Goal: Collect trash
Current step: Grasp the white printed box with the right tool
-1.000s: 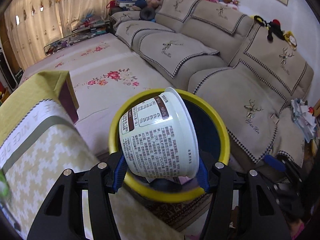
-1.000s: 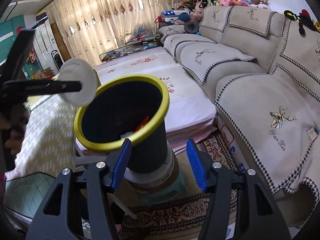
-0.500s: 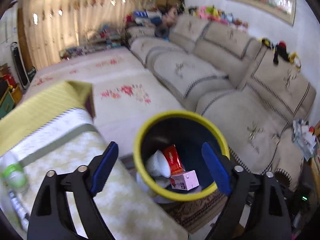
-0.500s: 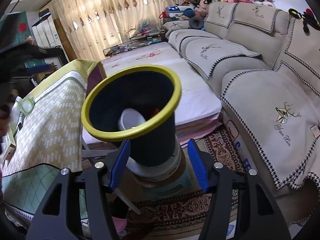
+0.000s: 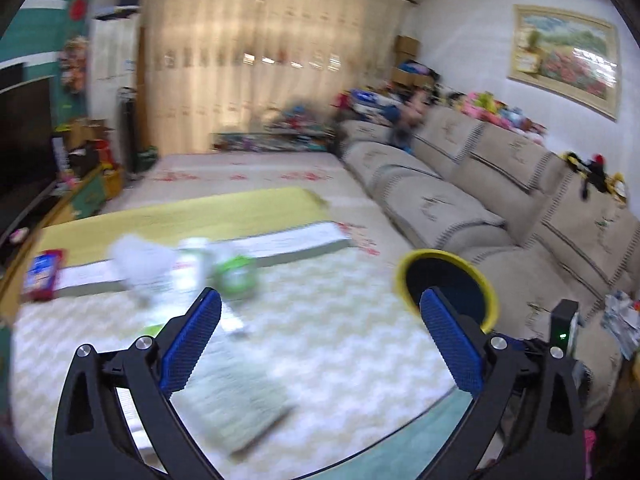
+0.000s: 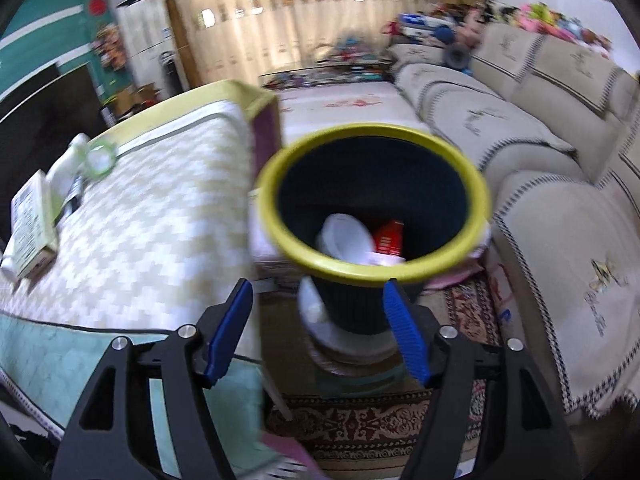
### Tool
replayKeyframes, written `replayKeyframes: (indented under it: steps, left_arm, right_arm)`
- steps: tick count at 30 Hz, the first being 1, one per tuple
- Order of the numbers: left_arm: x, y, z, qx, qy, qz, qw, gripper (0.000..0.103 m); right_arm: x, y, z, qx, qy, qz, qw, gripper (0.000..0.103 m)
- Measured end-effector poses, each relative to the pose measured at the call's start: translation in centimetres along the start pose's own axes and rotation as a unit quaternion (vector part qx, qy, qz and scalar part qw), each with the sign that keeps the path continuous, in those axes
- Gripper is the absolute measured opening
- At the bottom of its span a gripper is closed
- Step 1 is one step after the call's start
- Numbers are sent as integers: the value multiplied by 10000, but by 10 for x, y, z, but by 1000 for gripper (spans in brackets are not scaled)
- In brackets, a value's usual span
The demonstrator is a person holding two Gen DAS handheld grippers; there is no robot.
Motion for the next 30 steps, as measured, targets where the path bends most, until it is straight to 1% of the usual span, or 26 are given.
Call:
replayKeyframes:
  steps: [2,3,5,8,10,13,15,18,20,26,28,30]
  left_arm:
    - [25,18,-8,-81,105,305,9994,98]
    - [45,30,-13,-114,199,544,9983,98]
    - [68,44,-22,-145,300,801,9962,98]
    - [108,66,-36,-161,549,1242,9906,98]
    - [137,81,-46,-189,806,1427,9863,98]
    - [167,96,-59,-201,1072,1624,9807,98]
    - [181,100,-65,-176,1179,1673,9787,98]
    - [192,100,-72,-140,1306,1650,9775,98]
    - [187,94,-73,-114,1329,1619,9778,98]
    - [178,82,-74,-42,1265,1462,9811,98]
    - [176,78,-75,-12,1254,1393,9823,98]
    - [175,73,-75,27,1252,1354,9829,98]
  right_arm:
    - [25,-2,5,-12,192,206,9996,65]
    - [33,-2,7,-46,267,255,9993,65]
    - [60,-2,13,-61,490,503,9975,65]
    - [105,-2,24,-108,913,798,9926,65]
    - [136,0,31,-127,1166,1110,9869,65]
    - [170,5,38,-157,1417,1522,9780,66]
    - [200,11,41,-221,1653,1903,9675,67]
    - [232,16,42,-243,1871,2340,9538,78]
    - [252,15,42,-240,2015,2446,9481,88]
    - [288,0,55,-162,2249,2379,9448,90]
    - [298,-7,54,-126,2396,2188,9458,91]
    - [303,-13,54,-40,2457,2121,9458,91]
Point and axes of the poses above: each gripper's, at about its wrist camera, not at the fingertips, and y roughly against the way its jaws point, x to its left, z to its top, the point moved 2 cm from there along -y, roughly the way its jaws point, and after that the axes turned 1 degree about x, right-handed, at the moved point
